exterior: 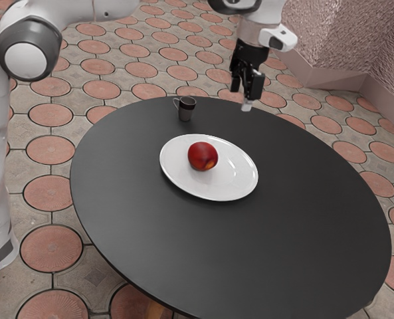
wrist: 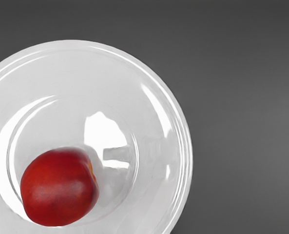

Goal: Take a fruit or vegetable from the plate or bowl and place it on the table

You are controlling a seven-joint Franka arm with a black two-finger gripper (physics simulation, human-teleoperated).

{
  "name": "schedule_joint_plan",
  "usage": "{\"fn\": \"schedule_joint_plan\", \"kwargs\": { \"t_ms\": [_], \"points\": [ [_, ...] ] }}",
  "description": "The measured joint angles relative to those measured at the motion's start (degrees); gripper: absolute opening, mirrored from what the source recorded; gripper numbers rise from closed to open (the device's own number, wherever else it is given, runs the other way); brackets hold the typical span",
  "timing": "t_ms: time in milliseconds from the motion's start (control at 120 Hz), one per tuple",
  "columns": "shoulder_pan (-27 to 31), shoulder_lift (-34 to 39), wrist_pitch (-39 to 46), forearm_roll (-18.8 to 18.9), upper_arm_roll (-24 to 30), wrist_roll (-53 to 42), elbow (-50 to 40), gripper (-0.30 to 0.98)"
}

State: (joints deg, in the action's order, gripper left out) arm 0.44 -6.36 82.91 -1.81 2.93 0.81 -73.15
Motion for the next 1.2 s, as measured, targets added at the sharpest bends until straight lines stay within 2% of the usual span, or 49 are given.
{"fn": "schedule_joint_plan", "kwargs": {
  "t_ms": [325,483,600,775,1200],
  "points": [
    [0.58,-0.55,-0.37,0.6,-0.35,0.06,-0.11,0.69],
    [2.77,0.04,-1.14,1.23,-0.61,-0.09,-2.53,0.69],
    [3.53,2.46,-0.07,2.37,-0.71,-0.59,-8.68,0.69],
    [5.12,5.91,5.76,2.81,-0.73,-2.02,-19.82,0.69],
    [8.26,8.77,15.79,2.99,-0.64,-5.21,-30.12,0.69]
  ]
}}
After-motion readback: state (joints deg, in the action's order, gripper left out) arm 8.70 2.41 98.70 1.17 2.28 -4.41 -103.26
